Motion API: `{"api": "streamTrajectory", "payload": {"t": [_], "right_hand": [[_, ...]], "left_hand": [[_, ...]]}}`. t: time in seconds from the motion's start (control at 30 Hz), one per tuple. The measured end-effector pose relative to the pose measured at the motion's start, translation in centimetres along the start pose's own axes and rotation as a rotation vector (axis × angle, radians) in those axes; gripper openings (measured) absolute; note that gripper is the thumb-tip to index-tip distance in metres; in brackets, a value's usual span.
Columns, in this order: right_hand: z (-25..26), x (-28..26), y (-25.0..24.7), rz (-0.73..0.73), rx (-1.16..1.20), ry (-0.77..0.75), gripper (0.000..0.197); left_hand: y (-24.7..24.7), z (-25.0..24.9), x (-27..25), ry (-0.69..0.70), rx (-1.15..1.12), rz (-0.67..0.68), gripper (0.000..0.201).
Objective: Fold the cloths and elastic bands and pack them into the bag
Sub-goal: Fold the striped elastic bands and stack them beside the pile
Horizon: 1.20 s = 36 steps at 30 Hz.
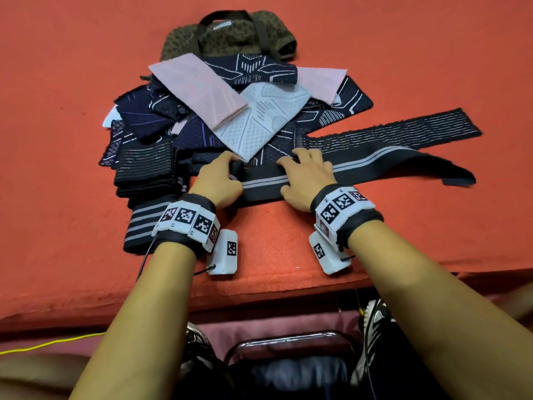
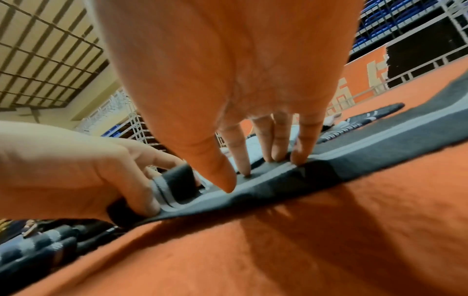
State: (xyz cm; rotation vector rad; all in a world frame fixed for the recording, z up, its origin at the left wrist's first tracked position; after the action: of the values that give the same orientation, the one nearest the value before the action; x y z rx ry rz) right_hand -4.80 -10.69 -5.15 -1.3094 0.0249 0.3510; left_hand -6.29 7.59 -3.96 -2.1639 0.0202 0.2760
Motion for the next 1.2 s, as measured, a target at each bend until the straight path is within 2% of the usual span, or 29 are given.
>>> {"api": "streamTrajectory", "payload": {"t": [0.13,0.3,0.5,0.73,0.97,1.2], "right_hand": [[0.1,0.2,-0.6,-0.026,-0.021,0.030,0.054],[0.6,0.4,-1.5,0.038,-0.003,0.000,0.045],[0.9,-0.1,-0.5,0.133,0.025,-0.012,0.036],[-0.5,0.1,-0.9,0.102,0.023,0.171,0.041],[-1.4,-0.5,-1.2,0.064,-0.018,0.295,0.043],[-4.3,-0.6,-2.2,0.078,-0.001,0.474,0.045]], "left_hand": [[-0.8,0.8,0.2,-0.069,0.026,-0.025,0.045],[-1.0,1.1,0.2,-0.123,0.042,-0.047,0.040],[-1.3,1.0,-0.1,-0.183,0.036,-0.031,0.035],[-1.4,1.7,0.0,-0.197,0.058,-0.065,0.030],[-1.6,2.1,0.0,-0.210,0.113,-0.093,0.038],[-1.4,1.6,0.1,-0.224,0.111,-0.091,0.045]]}}
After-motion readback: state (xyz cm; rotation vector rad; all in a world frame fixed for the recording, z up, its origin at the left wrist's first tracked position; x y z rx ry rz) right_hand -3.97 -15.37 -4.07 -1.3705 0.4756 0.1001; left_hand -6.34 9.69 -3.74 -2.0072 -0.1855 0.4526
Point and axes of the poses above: each hand's wrist, its own x-axis towards the middle knuckle, its own y-axis out of the palm, z = x × y, the point moved 2 cm from there along x, towards the middle knuckle, and after that the axes turned 2 degrees about y, right-handed, at the moved point
